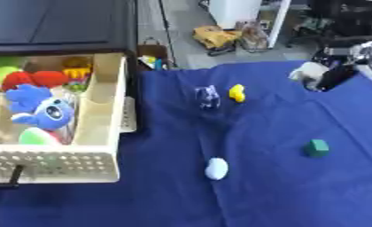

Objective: Pick up objects from table and place into drawer.

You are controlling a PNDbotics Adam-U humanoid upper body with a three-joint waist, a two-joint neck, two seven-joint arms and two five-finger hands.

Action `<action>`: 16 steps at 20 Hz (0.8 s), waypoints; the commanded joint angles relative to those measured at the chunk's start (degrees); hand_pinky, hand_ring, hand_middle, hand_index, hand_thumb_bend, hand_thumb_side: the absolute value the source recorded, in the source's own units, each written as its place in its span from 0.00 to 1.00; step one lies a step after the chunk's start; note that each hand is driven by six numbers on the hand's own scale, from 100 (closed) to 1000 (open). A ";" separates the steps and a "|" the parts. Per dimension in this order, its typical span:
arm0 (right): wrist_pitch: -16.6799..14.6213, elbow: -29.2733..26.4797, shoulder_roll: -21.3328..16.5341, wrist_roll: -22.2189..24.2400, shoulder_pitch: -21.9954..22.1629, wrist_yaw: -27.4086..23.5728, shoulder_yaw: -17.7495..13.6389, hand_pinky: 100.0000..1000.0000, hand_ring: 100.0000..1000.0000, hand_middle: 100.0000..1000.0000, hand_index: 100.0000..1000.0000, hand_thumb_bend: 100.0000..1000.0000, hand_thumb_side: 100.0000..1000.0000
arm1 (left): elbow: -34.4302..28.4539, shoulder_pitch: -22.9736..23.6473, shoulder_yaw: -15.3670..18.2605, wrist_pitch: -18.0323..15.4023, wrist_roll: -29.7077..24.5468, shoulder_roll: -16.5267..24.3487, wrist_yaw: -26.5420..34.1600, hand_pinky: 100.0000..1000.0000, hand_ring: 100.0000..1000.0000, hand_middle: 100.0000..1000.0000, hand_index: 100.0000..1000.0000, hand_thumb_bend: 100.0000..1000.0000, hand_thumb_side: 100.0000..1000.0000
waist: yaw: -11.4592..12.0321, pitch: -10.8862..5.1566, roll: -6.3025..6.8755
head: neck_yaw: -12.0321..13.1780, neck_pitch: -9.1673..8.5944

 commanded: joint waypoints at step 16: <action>-1.79 -9.51 2.79 3.98 -14.53 -3.69 3.96 0.80 0.84 0.46 0.69 0.09 0.52 | -0.60 -0.13 -0.43 0.59 -0.56 1.79 0.99 0.43 0.49 0.54 0.74 0.27 1.00 | 0.03 -3.23 -1.79 | 1.11 1.78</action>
